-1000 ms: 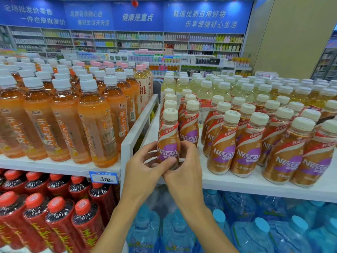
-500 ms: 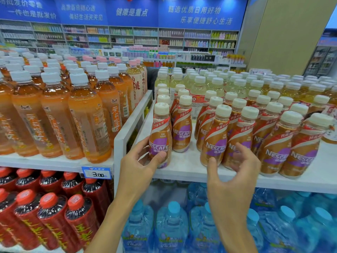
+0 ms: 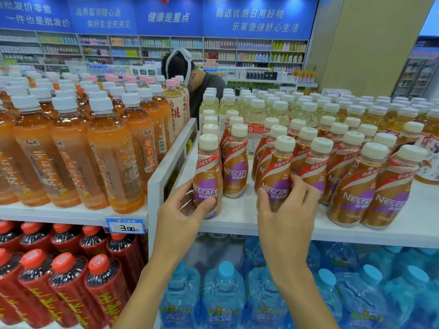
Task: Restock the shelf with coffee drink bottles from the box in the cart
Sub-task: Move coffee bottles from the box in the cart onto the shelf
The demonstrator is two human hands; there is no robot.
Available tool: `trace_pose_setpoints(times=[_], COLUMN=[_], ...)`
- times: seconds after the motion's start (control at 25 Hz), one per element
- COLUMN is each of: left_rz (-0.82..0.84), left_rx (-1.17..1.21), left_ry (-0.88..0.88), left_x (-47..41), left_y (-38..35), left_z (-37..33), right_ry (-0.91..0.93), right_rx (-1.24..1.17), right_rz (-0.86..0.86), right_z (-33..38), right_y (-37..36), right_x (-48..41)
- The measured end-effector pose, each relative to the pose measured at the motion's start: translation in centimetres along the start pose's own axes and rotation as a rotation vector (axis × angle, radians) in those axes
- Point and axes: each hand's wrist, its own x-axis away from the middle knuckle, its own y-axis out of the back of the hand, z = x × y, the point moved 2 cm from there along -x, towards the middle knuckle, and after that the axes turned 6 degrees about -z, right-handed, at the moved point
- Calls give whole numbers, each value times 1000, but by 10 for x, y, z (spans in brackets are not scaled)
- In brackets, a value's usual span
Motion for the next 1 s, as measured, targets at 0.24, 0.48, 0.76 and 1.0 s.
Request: trace_pose_setpoints(times=[0.24,0.48,0.76,1.0], left_rz=[20,19,19,16], left_rx=[-10,-27,-27,-29], left_ry=[-4,-15,-30,-33], left_x=[-1,-2,-1,0], left_y=[1,0,-4,-5], left_z=[2,6,8,8], right_ry=[-49,-80,-132,-161], right_rx=[-123,-372,-548,-592], right_rz=[111,349,418,399], right_z=[4,10,12,12], right_y=[-6,-15,-16,-20], right_x=[4,5,5,6])
